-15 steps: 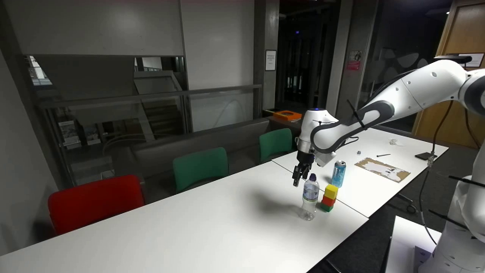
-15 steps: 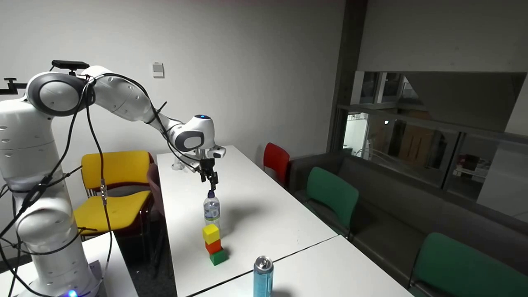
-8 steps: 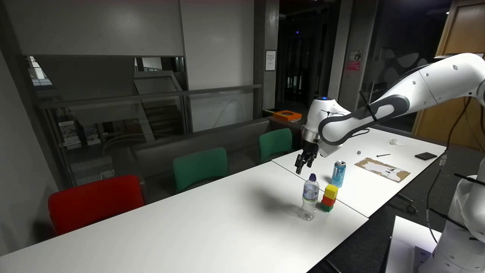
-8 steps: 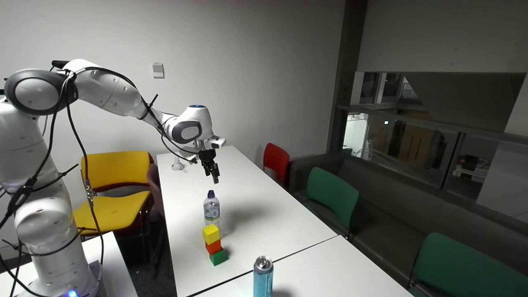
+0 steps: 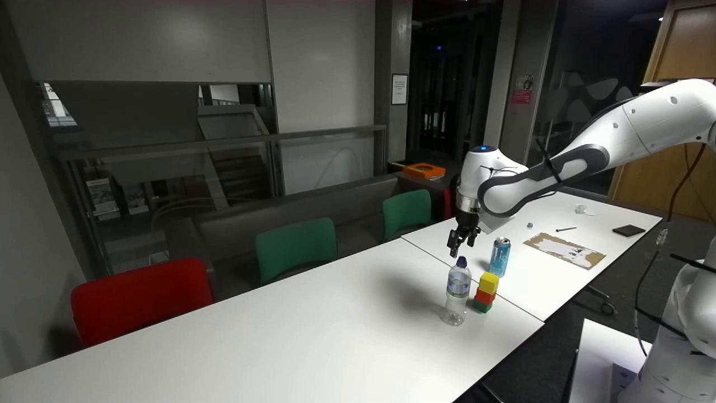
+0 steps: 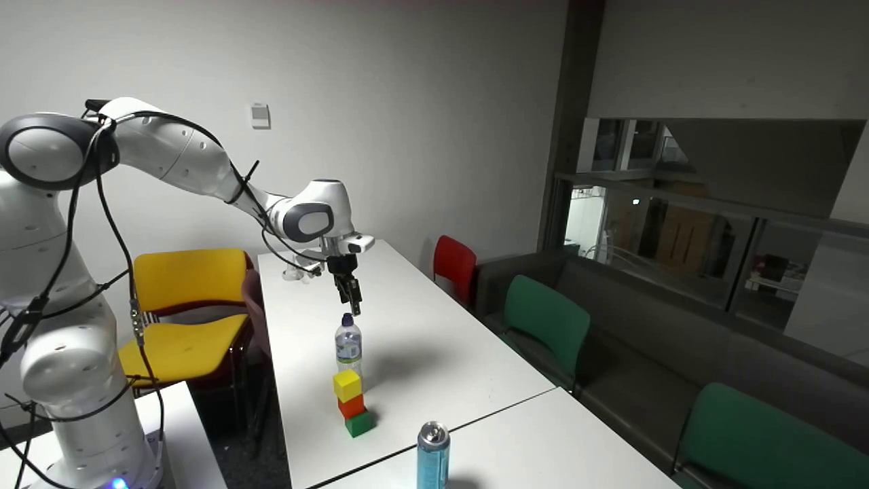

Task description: Put the bottle on the built tower

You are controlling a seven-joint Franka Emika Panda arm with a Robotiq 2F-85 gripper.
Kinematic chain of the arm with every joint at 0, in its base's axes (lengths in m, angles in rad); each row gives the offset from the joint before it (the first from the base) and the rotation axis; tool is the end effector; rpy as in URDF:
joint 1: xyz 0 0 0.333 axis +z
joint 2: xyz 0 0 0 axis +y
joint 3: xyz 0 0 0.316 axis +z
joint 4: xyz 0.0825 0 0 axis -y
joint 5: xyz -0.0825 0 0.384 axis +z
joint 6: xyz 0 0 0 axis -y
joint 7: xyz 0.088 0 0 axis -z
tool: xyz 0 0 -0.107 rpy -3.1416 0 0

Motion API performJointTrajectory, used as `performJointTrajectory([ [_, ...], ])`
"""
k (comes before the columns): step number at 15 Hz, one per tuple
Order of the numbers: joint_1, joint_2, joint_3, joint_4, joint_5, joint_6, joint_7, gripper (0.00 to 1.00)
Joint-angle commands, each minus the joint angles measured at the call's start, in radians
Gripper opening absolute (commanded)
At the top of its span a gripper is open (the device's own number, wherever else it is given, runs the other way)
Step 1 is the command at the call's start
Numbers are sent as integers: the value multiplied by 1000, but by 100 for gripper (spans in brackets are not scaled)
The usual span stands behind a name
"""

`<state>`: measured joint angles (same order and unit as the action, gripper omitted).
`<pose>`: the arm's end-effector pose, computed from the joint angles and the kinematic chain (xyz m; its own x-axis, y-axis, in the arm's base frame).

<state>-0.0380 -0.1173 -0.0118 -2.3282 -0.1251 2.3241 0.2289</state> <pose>0.5011 -0.0273 0.3970 0.9732 -0.1908 0.1283 -0.2010 -0.9770 0.0715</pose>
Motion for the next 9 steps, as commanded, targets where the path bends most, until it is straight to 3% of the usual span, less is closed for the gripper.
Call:
performJointTrajectory([
  [1, -5, 4, -7, -11, 25, -1, -20, 100],
  [9, 0, 34, -20, -13, 178, -7, -127, 100],
])
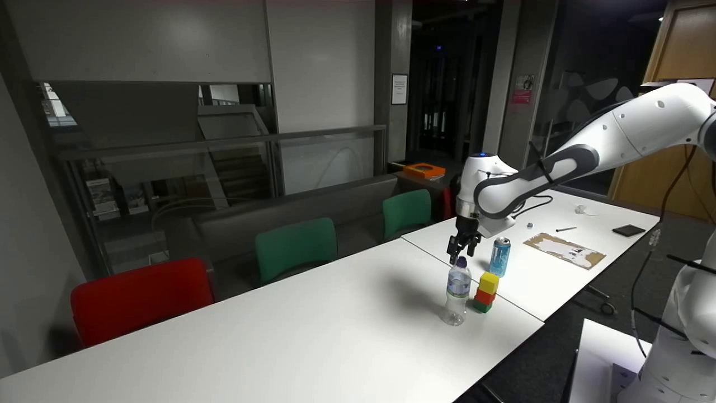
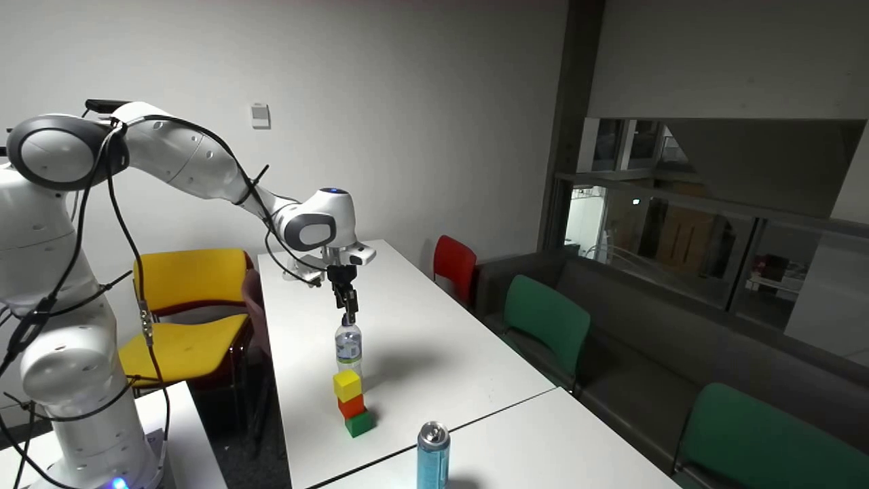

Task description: Put the bottle on the built tower

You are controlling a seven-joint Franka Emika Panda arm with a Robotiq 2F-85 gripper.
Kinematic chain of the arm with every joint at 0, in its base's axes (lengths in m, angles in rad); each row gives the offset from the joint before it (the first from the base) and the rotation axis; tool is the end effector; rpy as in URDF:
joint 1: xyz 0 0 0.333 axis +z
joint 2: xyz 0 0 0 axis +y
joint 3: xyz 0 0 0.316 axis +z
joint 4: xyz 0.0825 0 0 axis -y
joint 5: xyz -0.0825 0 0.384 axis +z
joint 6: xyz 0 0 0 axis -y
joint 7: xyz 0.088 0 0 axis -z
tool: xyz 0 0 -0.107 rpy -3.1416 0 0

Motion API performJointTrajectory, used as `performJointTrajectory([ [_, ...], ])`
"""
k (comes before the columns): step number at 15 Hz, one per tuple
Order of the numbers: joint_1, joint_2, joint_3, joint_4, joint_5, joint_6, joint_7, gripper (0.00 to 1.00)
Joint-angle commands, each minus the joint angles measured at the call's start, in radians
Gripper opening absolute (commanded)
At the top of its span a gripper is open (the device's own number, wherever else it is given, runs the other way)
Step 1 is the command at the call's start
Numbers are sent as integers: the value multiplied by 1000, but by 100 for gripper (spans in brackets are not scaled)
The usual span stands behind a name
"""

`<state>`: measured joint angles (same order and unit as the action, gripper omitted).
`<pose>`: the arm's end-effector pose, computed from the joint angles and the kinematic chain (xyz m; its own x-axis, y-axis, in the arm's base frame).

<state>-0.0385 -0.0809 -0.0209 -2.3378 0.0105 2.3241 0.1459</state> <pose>0.5002 -0.0296 0.3743 0.9754 -0.2108 0.0650 -0.2100 -0.9775 -0.0195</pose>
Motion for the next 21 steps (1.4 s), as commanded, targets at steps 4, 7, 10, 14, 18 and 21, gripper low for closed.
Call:
performJointTrajectory([
  [4, -2, 21, -11, 5, 36, -21, -36, 100],
  [7, -1, 34, -10, 10, 34, -26, -34, 100],
  [10, 0, 48, -9, 17, 26, -28, -29, 67],
  [14, 1, 58, -6, 28, 8, -29, -18, 38],
  [18, 2, 61, -5, 39, -5, -36, -12, 18],
  [21, 2, 43, -4, 34, -20, -41, 4, 12],
])
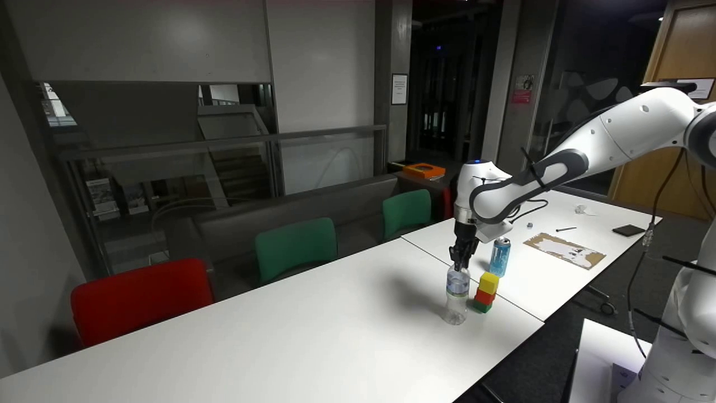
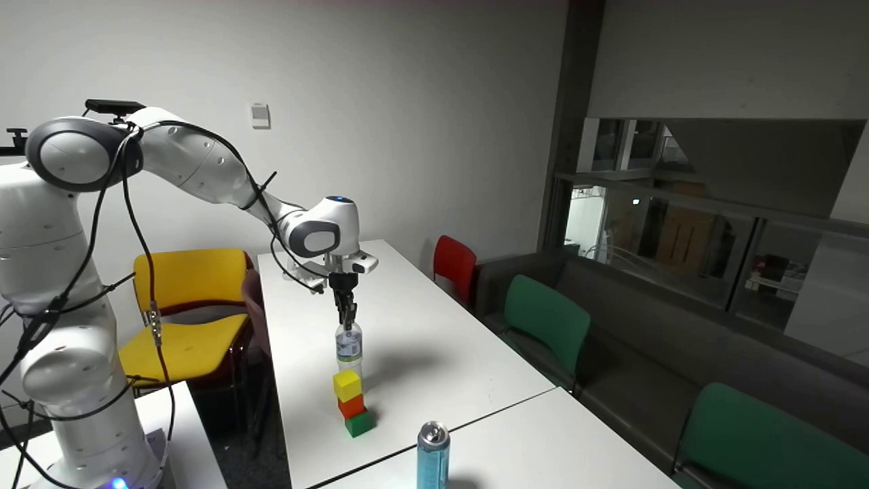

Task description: Put the bottle on the built tower

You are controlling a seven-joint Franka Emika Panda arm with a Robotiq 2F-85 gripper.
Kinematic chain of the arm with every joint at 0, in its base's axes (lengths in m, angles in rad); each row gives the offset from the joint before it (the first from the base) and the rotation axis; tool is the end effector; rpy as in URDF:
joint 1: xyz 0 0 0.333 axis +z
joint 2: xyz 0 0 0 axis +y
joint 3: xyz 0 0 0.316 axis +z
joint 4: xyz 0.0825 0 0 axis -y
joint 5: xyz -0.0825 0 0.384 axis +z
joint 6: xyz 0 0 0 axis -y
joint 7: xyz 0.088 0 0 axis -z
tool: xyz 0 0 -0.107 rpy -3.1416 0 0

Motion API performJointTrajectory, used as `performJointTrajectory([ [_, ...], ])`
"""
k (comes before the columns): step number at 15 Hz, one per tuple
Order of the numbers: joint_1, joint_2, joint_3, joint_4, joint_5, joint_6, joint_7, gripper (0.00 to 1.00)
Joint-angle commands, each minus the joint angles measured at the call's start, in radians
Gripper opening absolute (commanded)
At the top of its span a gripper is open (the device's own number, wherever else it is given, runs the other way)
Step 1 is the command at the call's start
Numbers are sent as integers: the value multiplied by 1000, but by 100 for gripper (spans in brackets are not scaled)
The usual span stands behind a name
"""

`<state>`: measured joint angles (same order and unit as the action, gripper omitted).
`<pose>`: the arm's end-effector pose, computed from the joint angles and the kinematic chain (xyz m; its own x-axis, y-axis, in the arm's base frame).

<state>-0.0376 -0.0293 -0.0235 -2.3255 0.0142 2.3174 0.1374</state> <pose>0.5046 -0.0306 0.3531 0.9782 -0.2066 0.0194 -0.2064 -0.9784 -0.0141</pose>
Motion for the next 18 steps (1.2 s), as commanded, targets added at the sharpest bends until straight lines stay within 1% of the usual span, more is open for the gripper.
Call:
performJointTrajectory([
  [1, 1, -24, -1, 11, -32, -27, 19, 12],
  [5, -3, -105, 0, -39, -73, -4, 64, 12],
  [11, -22, -280, 9, -142, -100, 8, 142, 12],
  [16, -62, -448, 8, -253, -92, 30, 164, 12],
  [18, -77, -507, 7, -281, -88, 38, 146, 12],
])
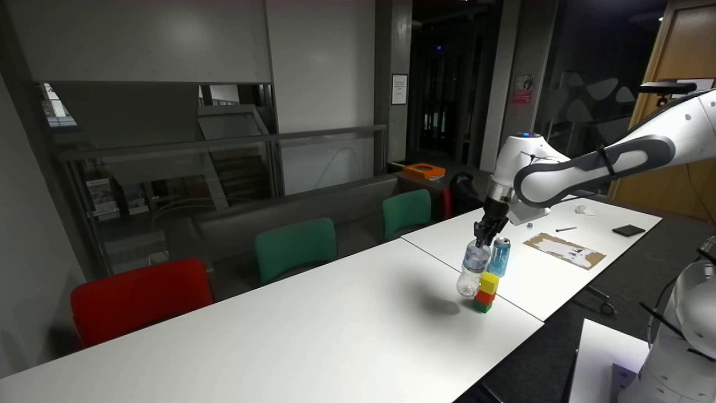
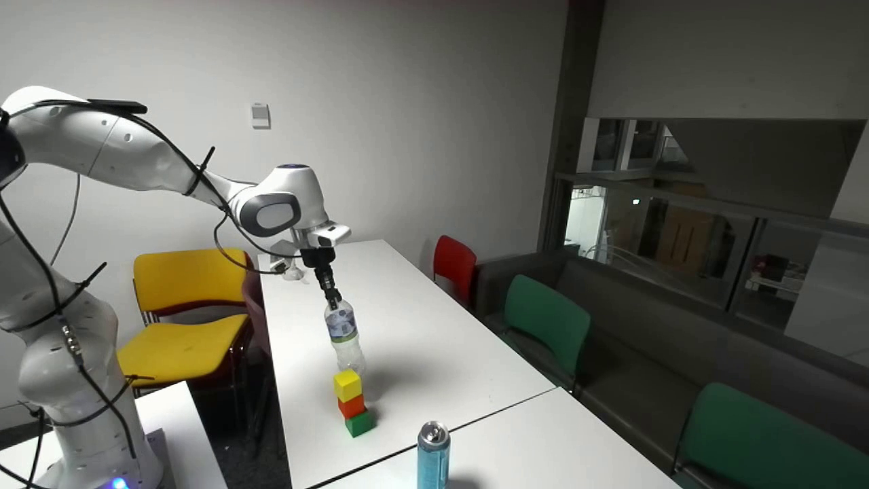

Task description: Put the bottle on the built tower

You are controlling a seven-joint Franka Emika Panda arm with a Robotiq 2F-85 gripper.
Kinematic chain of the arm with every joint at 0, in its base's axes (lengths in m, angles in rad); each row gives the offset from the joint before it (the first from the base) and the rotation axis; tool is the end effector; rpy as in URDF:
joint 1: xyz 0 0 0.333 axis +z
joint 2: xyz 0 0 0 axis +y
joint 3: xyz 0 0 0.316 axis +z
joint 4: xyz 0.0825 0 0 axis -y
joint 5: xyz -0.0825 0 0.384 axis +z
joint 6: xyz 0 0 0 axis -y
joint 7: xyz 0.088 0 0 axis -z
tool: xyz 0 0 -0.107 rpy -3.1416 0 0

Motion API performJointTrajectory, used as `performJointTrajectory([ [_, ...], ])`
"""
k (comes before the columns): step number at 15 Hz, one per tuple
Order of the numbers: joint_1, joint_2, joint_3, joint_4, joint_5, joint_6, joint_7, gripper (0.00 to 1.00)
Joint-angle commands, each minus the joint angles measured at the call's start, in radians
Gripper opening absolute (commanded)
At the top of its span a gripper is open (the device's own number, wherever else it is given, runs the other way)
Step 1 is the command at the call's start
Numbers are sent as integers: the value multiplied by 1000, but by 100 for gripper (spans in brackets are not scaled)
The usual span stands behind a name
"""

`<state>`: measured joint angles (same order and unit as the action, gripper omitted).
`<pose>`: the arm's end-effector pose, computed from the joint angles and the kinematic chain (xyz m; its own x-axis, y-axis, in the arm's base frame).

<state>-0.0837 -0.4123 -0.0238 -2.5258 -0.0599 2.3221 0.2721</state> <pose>0.4261 -0.0473 0.4414 0.9204 -0.3297 0.2099 -0.3341 -0.9424 -0.0152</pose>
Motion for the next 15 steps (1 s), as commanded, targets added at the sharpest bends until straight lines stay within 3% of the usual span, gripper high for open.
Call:
performJointTrajectory([
  [1, -36, -146, 6, -88, -8, 38, 4, 12],
  [9, -39, -259, -5, -104, 16, 57, -39, 12],
  [15, -89, -402, 2, -150, 9, -1, -3, 12],
])
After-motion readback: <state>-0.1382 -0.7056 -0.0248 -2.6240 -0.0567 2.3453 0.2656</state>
